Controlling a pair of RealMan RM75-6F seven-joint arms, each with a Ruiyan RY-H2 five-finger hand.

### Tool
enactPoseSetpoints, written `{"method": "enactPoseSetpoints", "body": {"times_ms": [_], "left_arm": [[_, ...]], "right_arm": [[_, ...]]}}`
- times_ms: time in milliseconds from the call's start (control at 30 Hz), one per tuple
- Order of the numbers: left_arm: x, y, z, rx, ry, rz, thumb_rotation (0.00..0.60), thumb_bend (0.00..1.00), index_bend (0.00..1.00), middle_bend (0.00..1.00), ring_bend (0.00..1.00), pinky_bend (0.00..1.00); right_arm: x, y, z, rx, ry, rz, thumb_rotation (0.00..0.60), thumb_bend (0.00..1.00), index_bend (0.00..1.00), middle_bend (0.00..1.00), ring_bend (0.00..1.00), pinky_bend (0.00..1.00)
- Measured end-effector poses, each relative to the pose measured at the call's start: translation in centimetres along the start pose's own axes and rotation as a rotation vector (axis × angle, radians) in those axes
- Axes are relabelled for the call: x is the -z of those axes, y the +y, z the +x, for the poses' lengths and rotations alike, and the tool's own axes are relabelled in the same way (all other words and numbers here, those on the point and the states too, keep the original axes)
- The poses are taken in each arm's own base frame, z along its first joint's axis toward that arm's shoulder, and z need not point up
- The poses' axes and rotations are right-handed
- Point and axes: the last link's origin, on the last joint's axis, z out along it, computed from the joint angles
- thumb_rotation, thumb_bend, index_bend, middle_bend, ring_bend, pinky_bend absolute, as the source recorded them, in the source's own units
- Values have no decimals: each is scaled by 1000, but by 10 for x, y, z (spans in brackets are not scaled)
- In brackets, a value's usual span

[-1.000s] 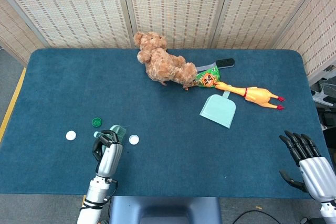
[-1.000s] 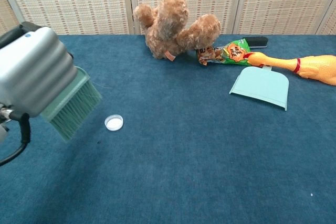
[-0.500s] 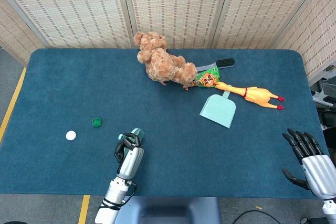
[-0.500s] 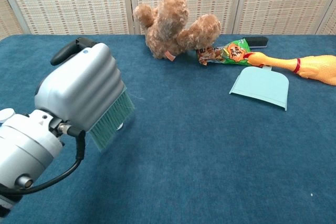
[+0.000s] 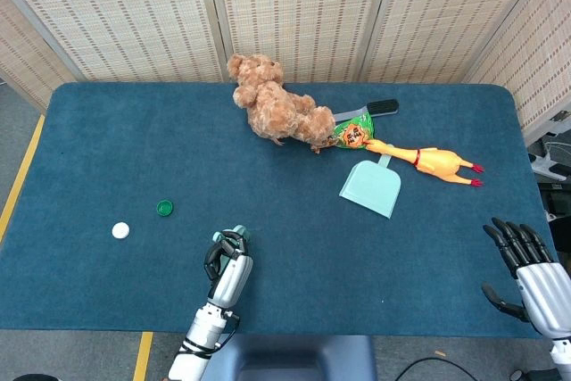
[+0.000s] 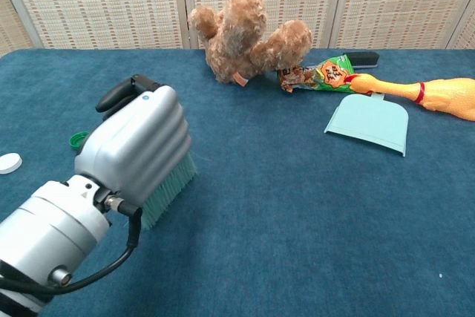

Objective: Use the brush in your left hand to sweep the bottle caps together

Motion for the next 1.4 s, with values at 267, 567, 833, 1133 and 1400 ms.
{"method": "enactPoseSetpoints", "body": {"times_ms": [267,567,833,1133,1400], "left_arm": [[-6,10,-9,-34,-15,1,600,509,933,1000,791,815],[-19,19,-31,-82,-58,30,600,517,933,1000,791,815],[-34,22,-51,-99,-109,65,600,523,933,1000,791,819],[-46,26,-78,-149,-167,94,600,523,933,1000,791,825],[-51,29,-97,-191,-197,107,600,520,933,1000,791,826]], "right_arm": [[-1,1,0,2,1,-2,600,196,0,0,0,0],[0,0,1,4,5,-1,600,197,0,0,0,0],[0,0,0,7,5,-3,600,196,0,0,0,0],[1,1,2,8,16,-10,600,196,0,0,0,0],[1,1,4,9,26,-16,600,196,0,0,0,0]]}}
